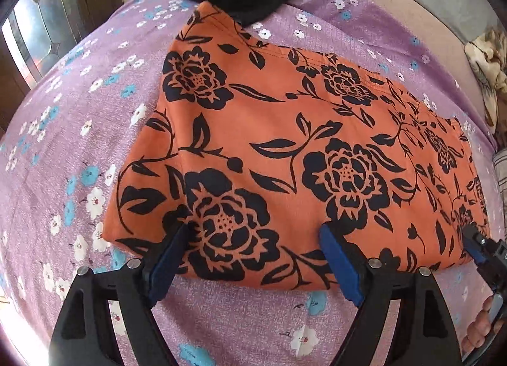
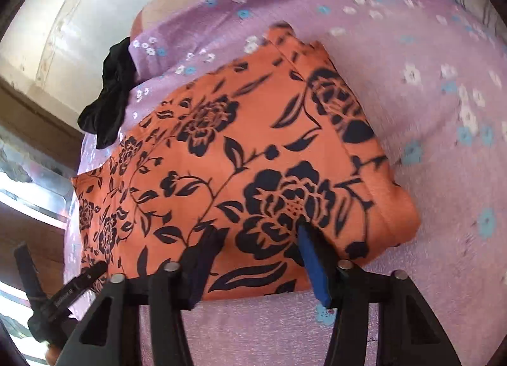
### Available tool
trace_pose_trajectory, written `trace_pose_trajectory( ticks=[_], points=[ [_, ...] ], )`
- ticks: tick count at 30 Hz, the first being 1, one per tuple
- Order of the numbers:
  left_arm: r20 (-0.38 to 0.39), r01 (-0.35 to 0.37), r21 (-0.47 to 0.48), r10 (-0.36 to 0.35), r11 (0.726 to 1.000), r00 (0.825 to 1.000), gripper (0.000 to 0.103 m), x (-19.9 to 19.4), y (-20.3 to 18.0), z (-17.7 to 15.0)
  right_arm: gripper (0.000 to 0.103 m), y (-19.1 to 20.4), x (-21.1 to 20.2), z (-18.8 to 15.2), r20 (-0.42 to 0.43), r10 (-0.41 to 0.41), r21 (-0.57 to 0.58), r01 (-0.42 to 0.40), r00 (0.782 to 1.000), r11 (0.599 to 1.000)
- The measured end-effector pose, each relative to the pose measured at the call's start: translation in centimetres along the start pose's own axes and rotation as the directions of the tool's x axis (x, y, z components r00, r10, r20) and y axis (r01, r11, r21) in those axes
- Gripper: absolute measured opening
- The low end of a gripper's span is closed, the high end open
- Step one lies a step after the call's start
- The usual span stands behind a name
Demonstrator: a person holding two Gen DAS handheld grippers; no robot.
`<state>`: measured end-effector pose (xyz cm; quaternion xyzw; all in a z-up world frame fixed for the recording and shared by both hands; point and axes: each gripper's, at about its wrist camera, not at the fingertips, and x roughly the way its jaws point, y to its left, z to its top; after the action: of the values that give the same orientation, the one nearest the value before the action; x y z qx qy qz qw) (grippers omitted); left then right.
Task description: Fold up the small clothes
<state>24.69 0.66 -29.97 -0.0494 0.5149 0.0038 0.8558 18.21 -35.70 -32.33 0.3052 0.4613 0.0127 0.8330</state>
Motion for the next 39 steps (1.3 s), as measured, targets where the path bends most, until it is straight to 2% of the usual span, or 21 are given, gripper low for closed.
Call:
trace_pose_trajectory(
  ticks=[2, 4, 6, 8, 12, 15, 19, 22, 25, 27, 29, 32, 39],
  points=[
    [0.033, -0.003, 0.01, 0.002, 1.0, 0.999, 0.085, -1.3, 0.2, -1.0, 0.046, 0.1, -0.8, 0.2, -0.02, 0.001, -0.002, -0.001, 1.0, 1.0],
    [0.056, 0.0, -0.017, 0.001, 1.0, 0.998, 0.085, -2.3, 0.9, -2.4, 0.046, 0.3, -2.0, 0.2, 0.014, 0.007, -0.017, -0.007, 1.0, 1.0],
    [0.054, 0.03, -0.061, -0.027, 0.998, 0.998, 0.085, -3.0, 1.9, -3.5, 0.047, 0.2, -3.5, 0.0, 0.05, 0.016, -0.009, -0.015, 0.999, 1.0],
    [0.05, 0.065, -0.1, -0.06, 0.993, 0.997, 0.085, -3.6, 2.9, -4.4, 0.048, -0.1, -4.8, -0.3, 0.06, 0.057, 0.031, -0.059, 0.997, 0.998],
    [0.057, 0.116, -0.115, -0.111, 0.987, 0.992, 0.085, -4.8, 3.5, -6.0, 0.06, -0.5, -7.4, -1.5, 0.107, 0.11, 0.071, -0.117, 0.988, 0.991],
    [0.044, 0.171, -0.121, -0.167, 0.978, 0.985, 0.085, -5.3, 3.8, -6.9, 0.065, -0.8, -8.4, -2.6, 0.097, 0.131, 0.092, -0.14, 0.987, 0.986],
    [-0.009, 0.276, -0.138, -0.28, 0.951, 0.96, 0.086, -4.7, 3.7, -7.3, 0.067, -1.9, -8.9, -3.8, 0.079, 0.163, 0.148, -0.173, 0.983, 0.974],
    [-0.063, 0.327, -0.148, -0.339, 0.933, 0.939, 0.086, -3.6, 3.4, -7.4, 0.068, -2.0, -8.6, -4.0, 0.061, 0.145, 0.137, -0.152, 0.988, 0.979],
    [-0.066, 0.377, -0.19, -0.395, 0.906, 0.916, 0.086, -3.2, 3.9, -7.0, 0.068, -2.5, -7.8, -4.0, 0.031, 0.123, 0.136, -0.126, 0.992, 0.983],
    [-0.039, 0.377, -0.222, -0.394, 0.899, 0.918, 0.086, -3.1, 4.5, -6.4, 0.068, -2.8, -7.3, -3.7, 0.024, 0.116, 0.143, -0.118, 0.993, 0.983],
    [-0.015, 0.357, -0.25, -0.372, 0.9, 0.928, 0.086, -2.7, 5.0, -5.6, 0.068, -2.9, -6.8, -3.4, 0.025, 0.109, 0.145, -0.111, 0.994, 0.983],
    [-0.018, 0.321, -0.283, -0.34, 0.904, 0.94, 0.087, -1.6, 5.2, -4.7, 0.069, -2.9, -5.6, -2.8, 0.015, 0.105, 0.153, -0.106, 0.994, 0.982],
    [-0.02, 0.292, -0.216, -0.304, 0.932, 0.953, 0.096, -1.0, 3.9, -4.1, 0.069, -1.8, -2.6, -2.3, -0.057, 0.109, 0.133, -0.101, 0.992, 0.986]
  ],
)
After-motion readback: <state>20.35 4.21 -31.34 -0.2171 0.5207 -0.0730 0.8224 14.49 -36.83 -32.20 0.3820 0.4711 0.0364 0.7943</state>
